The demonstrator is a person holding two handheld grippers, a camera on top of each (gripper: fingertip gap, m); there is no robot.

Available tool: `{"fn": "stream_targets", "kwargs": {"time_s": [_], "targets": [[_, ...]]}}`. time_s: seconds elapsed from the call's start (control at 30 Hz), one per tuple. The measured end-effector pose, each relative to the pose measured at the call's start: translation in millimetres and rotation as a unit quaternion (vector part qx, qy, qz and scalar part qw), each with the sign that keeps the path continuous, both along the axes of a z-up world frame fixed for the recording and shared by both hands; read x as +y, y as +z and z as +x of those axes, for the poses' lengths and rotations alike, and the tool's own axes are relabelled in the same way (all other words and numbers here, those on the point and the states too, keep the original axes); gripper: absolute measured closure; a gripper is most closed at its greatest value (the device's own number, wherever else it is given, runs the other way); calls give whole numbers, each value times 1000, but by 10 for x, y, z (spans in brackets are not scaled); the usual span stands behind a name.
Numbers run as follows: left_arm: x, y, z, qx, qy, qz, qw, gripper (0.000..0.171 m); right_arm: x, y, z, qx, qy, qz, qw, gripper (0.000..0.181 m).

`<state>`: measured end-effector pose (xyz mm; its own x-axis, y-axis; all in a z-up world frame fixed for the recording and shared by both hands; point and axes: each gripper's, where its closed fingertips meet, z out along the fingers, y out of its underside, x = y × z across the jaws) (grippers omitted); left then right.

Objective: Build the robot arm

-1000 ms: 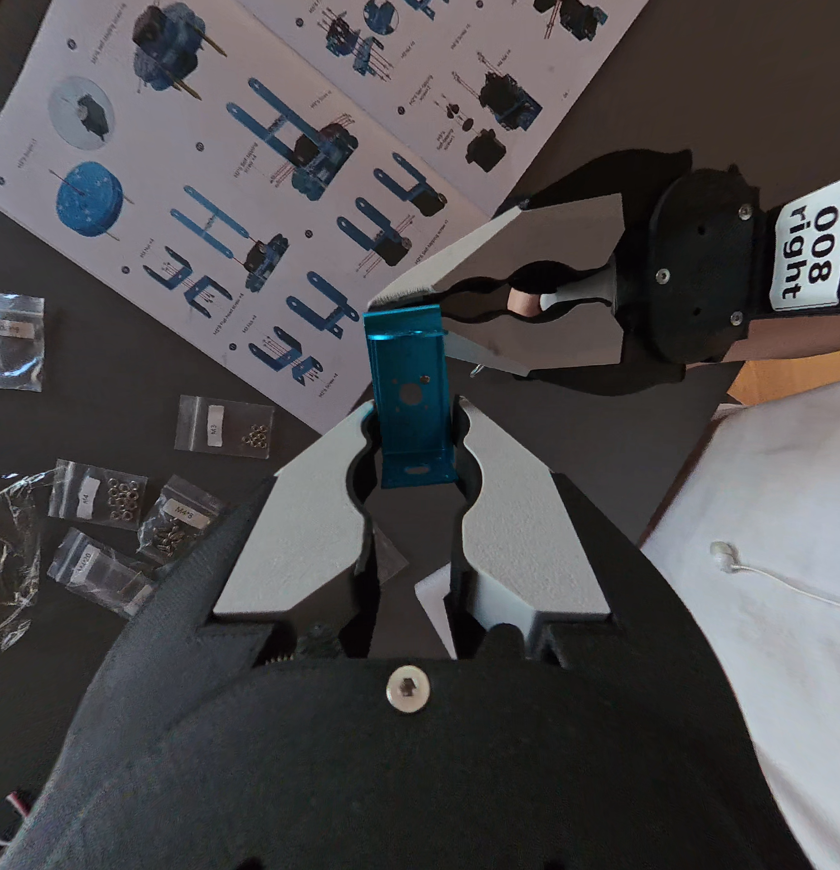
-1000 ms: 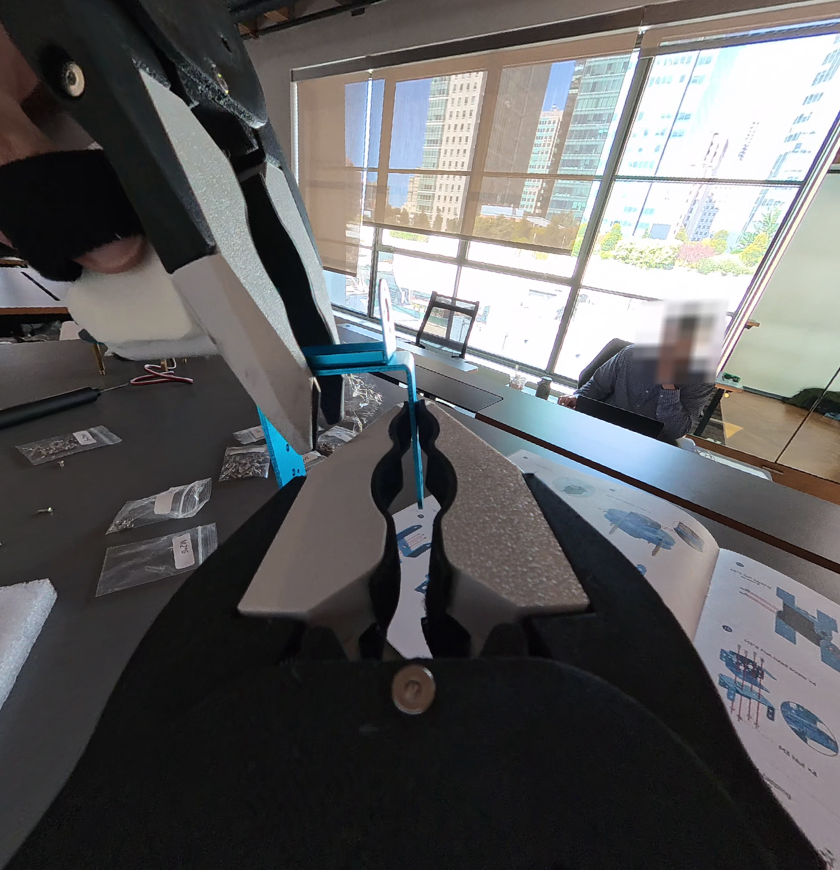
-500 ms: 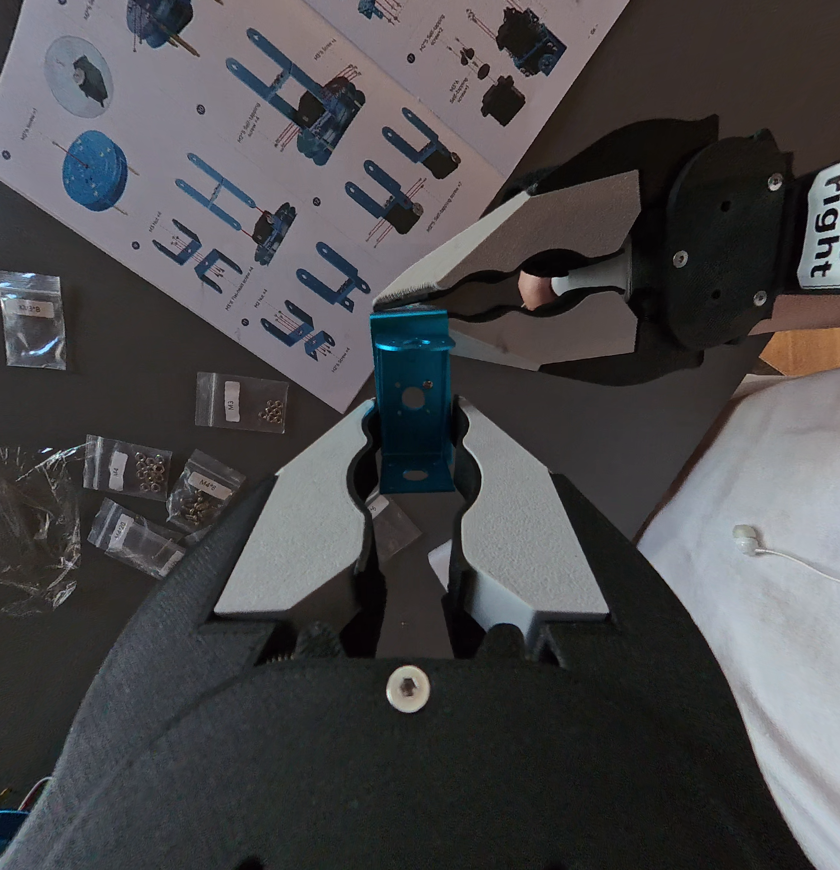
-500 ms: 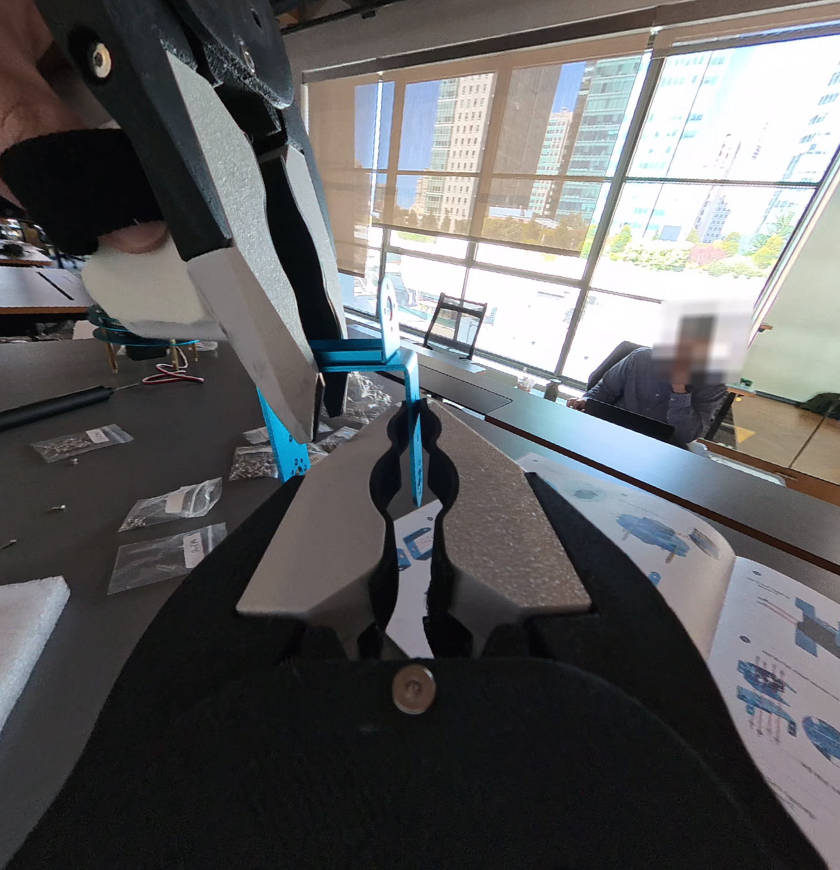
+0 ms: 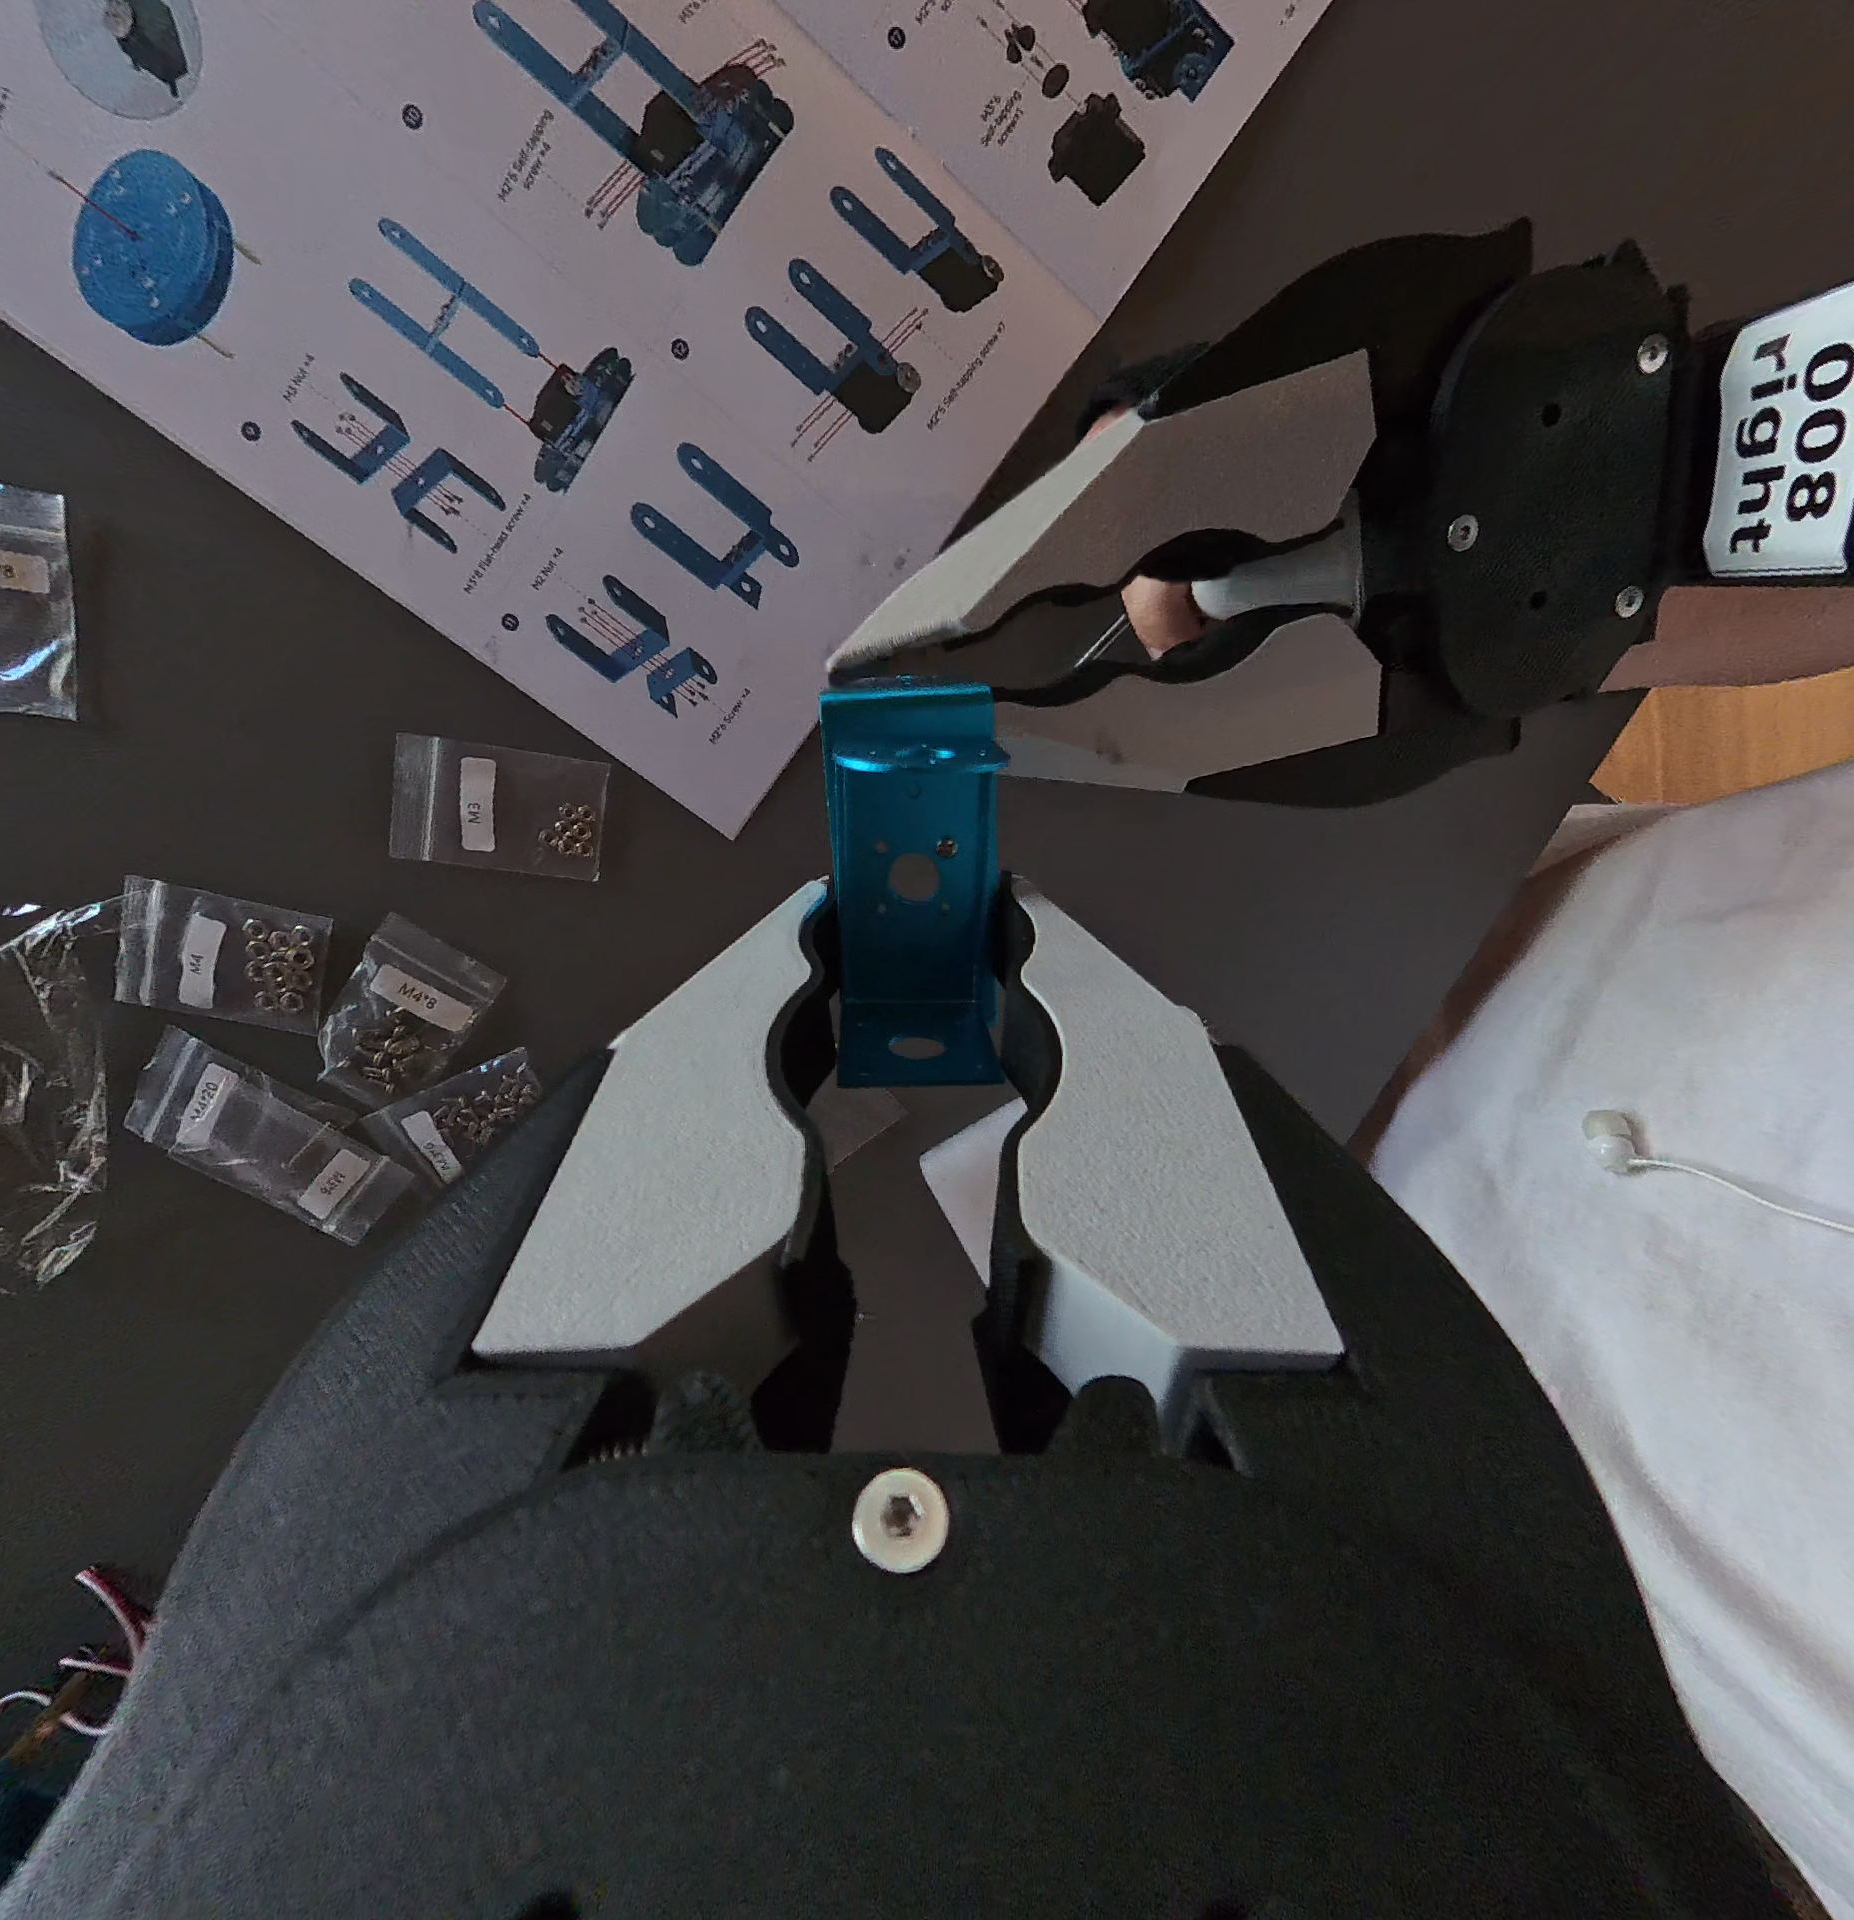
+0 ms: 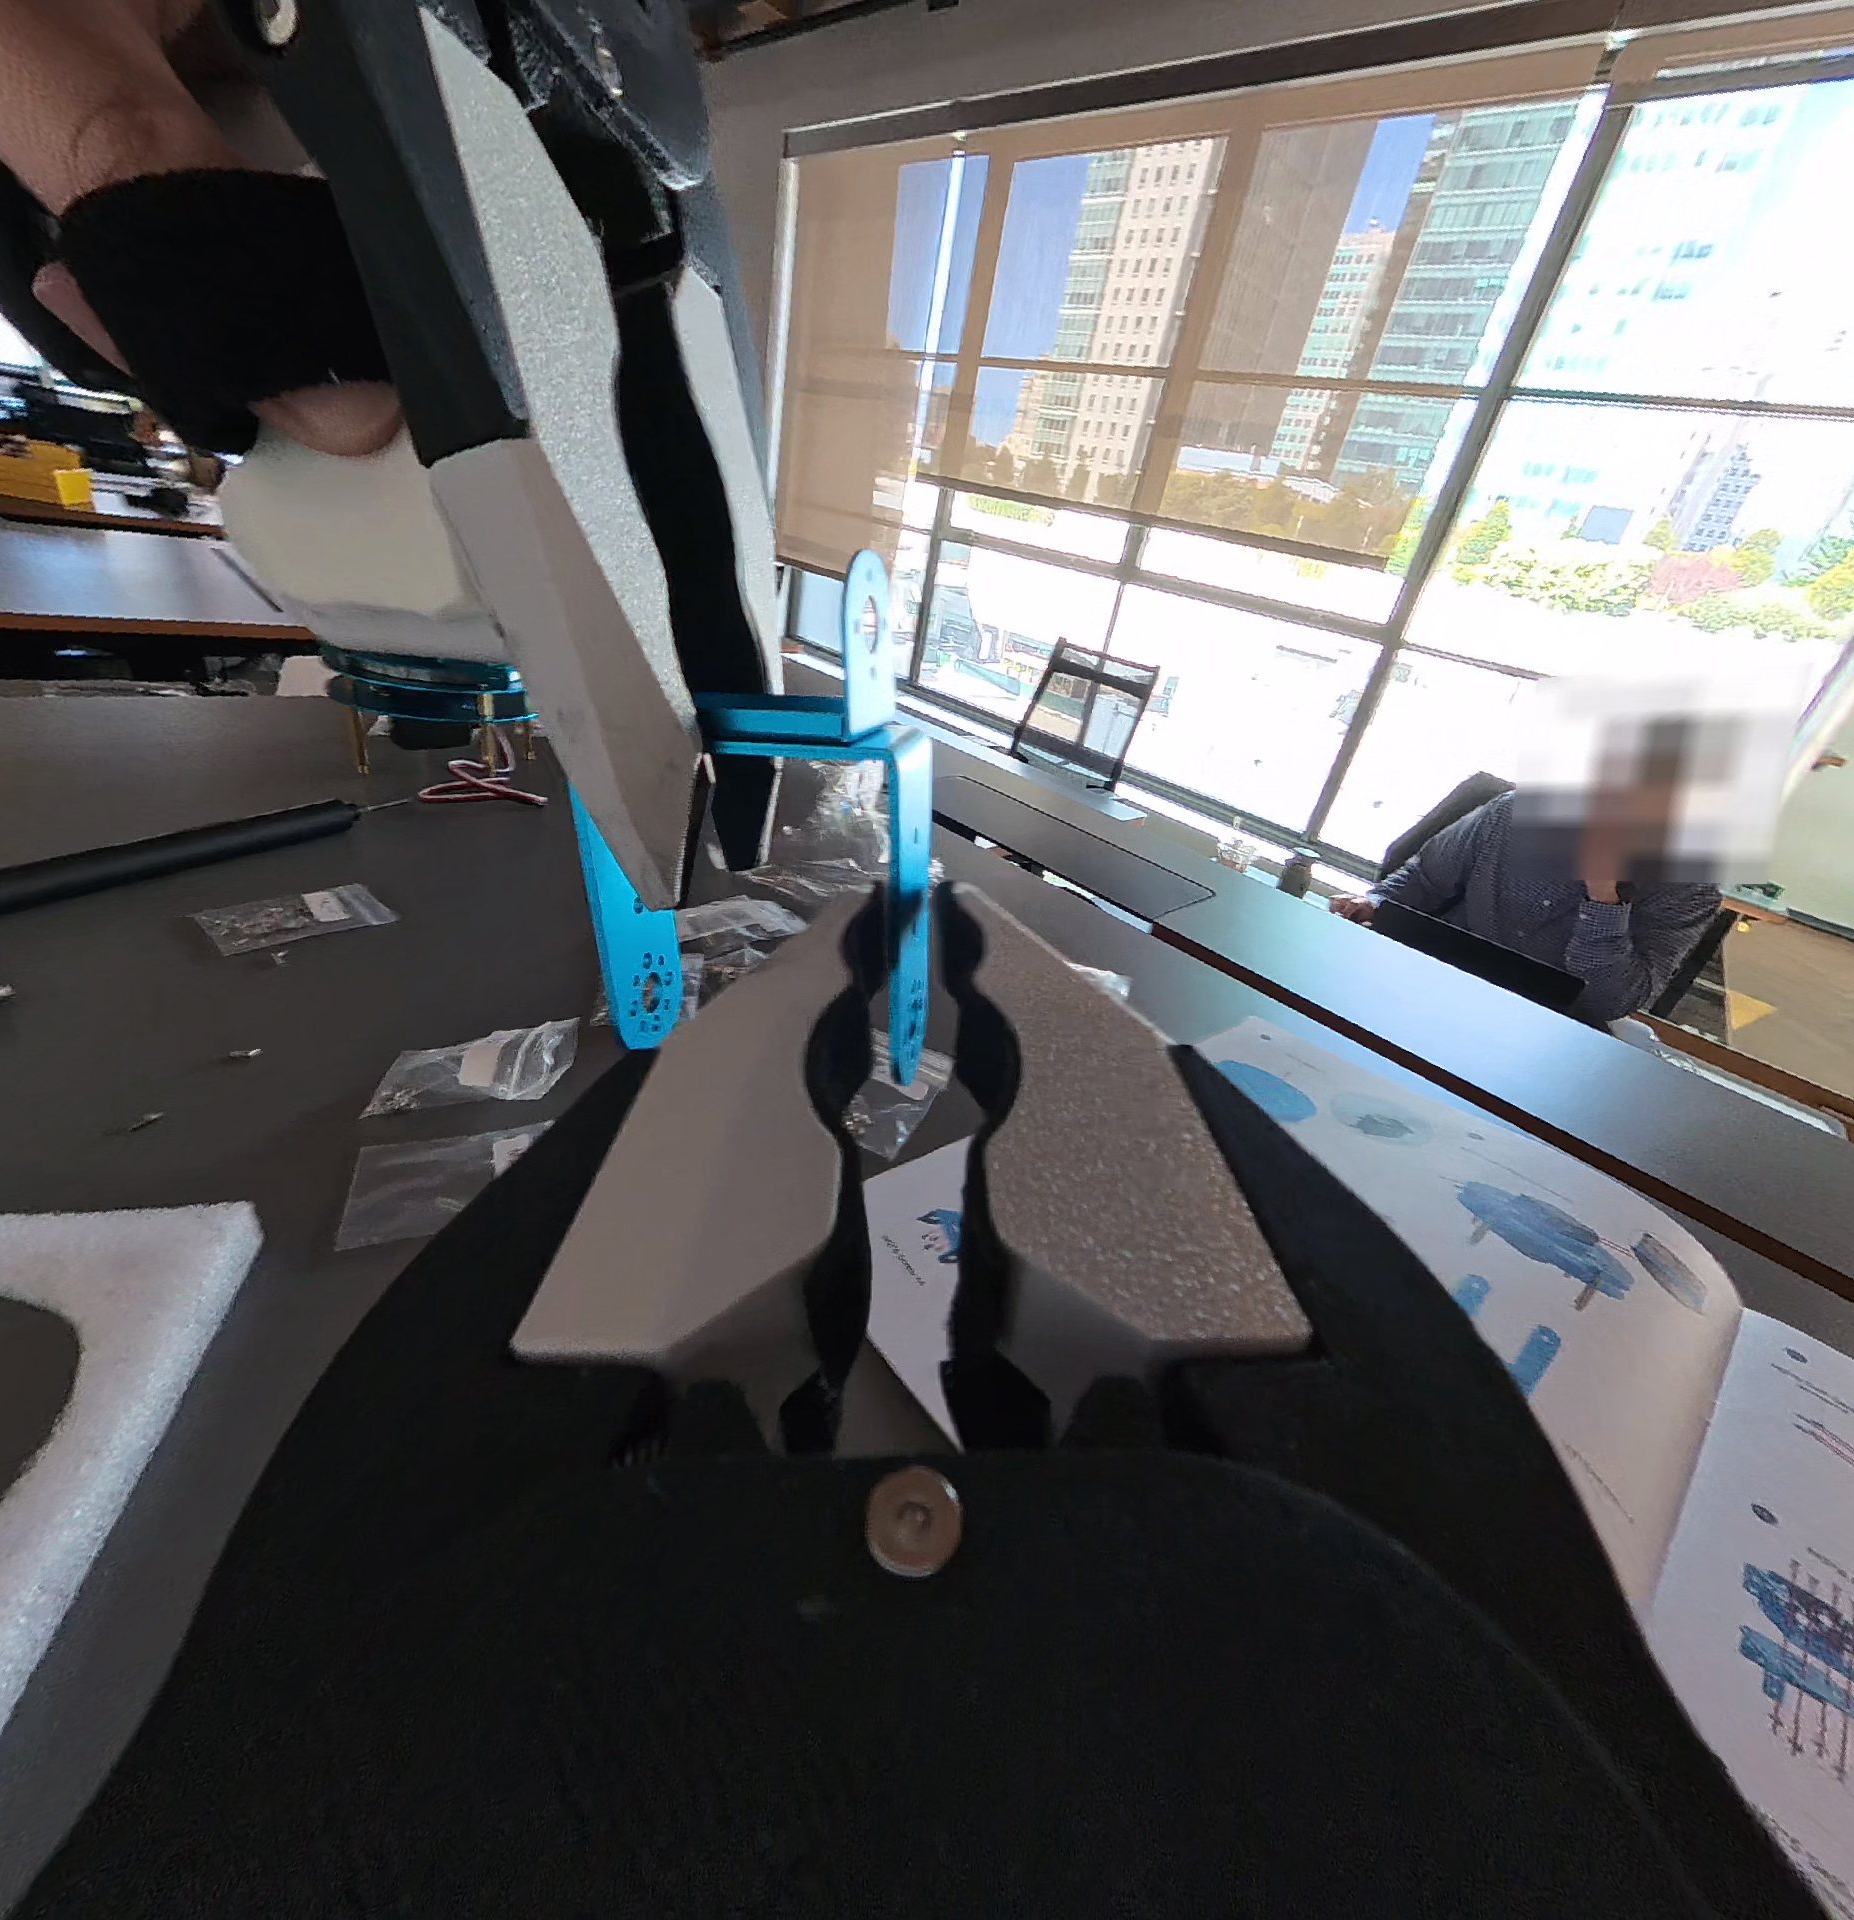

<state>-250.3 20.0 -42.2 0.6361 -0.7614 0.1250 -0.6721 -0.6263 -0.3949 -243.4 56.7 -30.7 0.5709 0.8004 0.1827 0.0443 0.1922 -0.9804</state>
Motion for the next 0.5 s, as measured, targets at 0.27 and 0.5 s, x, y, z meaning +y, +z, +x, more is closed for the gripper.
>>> {"fn": "stream_targets", "kwargs": {"time_s": [0.27,0.5], "targets": [[-41,25,37,-24,10,-9,1000,143,-18,61,8,-2,-12,9,1000,181],[-62,-12,-63,11,1,-7,1000,144,-69,-1,-69,-17,9,28,999,177]]}}
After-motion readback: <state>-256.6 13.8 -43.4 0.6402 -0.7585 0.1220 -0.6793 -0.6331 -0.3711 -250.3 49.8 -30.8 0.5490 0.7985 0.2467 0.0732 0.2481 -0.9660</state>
